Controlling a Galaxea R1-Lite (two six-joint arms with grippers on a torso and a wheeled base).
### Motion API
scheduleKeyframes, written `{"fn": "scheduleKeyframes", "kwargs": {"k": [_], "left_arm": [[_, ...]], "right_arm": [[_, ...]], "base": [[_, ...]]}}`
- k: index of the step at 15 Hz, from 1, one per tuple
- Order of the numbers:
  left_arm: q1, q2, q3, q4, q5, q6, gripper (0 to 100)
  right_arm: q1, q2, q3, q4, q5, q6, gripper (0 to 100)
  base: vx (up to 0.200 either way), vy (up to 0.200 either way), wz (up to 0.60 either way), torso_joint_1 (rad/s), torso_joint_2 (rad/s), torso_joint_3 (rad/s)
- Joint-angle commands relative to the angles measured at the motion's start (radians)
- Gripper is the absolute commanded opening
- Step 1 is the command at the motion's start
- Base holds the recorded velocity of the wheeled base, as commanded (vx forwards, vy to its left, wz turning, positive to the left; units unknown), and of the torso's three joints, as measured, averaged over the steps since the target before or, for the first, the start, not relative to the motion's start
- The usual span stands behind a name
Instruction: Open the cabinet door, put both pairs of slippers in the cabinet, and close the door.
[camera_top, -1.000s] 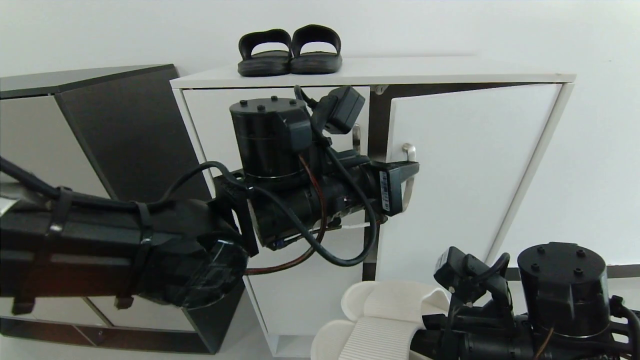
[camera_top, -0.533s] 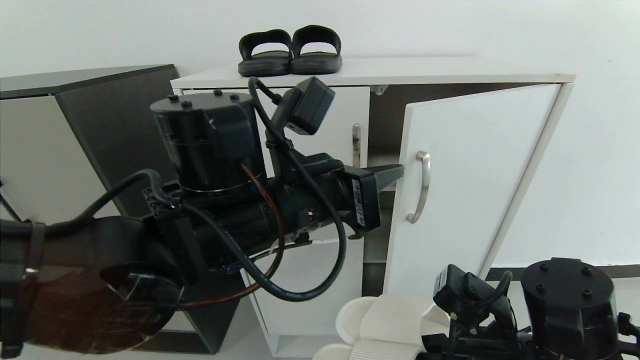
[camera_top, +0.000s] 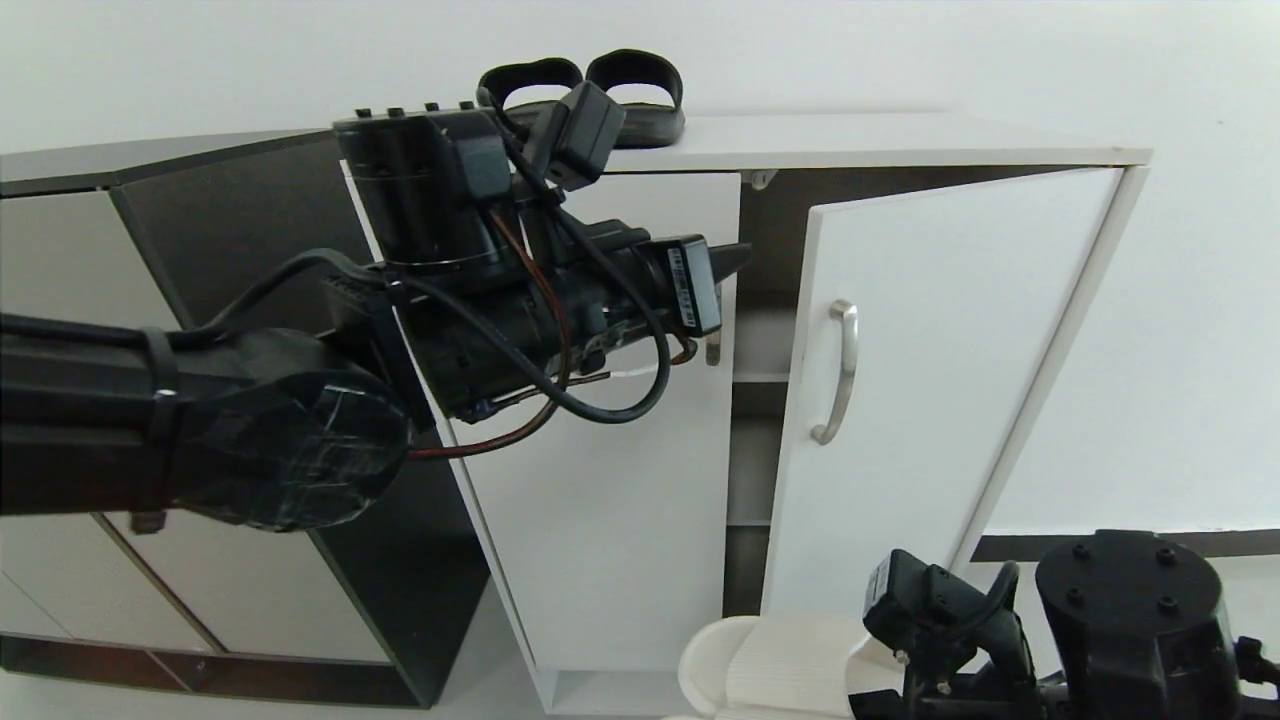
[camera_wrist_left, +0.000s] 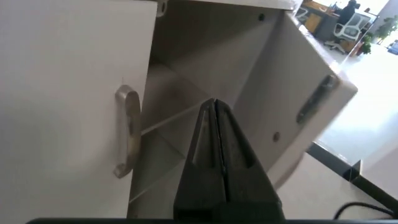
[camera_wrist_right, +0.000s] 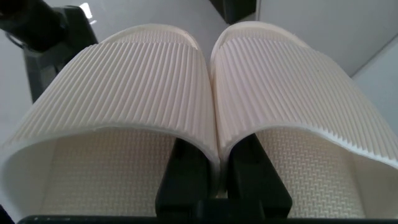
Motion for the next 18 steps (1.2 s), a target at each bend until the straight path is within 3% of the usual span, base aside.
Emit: {"fn": "scheduleKeyframes", "kwargs": {"k": [1,3,5,13,14,15,16,18], "left_arm": [[0.003,0.071,-0.053,0.02,-0.002,0.001,0],[0.001,0.059,-0.056,0.047,-0.004,0.001,0],[0.001,0.036,-0.081,0.149,-0.009,0.001,0],[-0.005,0.128,-0.205,0.155,-0.007,-0.004,0],[-0.005,0.129,-0.21,0.156,-0.007,-0.012,0],[-0.005,0.131,-0.227,0.158,-0.007,-0.055,0],[-0.005,0.132,-0.236,0.158,-0.006,-0.072,0],[-0.007,0.129,-0.23,0.155,-0.007,-0.072,0]], "right_arm": [[0.022,-0.011,-0.013,0.011,-0.026,0.0,0],[0.024,-0.018,-0.013,0.011,-0.032,0.0,0],[0.024,-0.018,-0.013,0.013,-0.032,-0.003,0],[0.07,-0.026,-0.022,0.015,-0.08,-0.019,0],[0.071,-0.021,-0.022,0.015,-0.089,-0.017,0],[0.08,-0.011,-0.02,0.013,-0.091,-0.017,0],[0.102,-0.015,-0.017,0.011,-0.094,-0.017,0],[0.131,-0.028,-0.017,0.013,-0.097,-0.011,0]], "base": [[0.0,0.0,0.0,0.0,0.0,0.0],[0.0,0.0,0.0,0.0,0.0,0.0],[0.0,0.0,0.0,0.0,0.0,0.0],[0.0,0.0,0.0,0.0,0.0,0.0],[0.0,0.0,0.0,0.0,0.0,0.0],[0.0,0.0,0.0,0.0,0.0,0.0],[-0.2,0.0,0.0,-0.002,0.0,0.002],[-0.2,0.0,0.0,0.005,0.0,-0.002]]}}
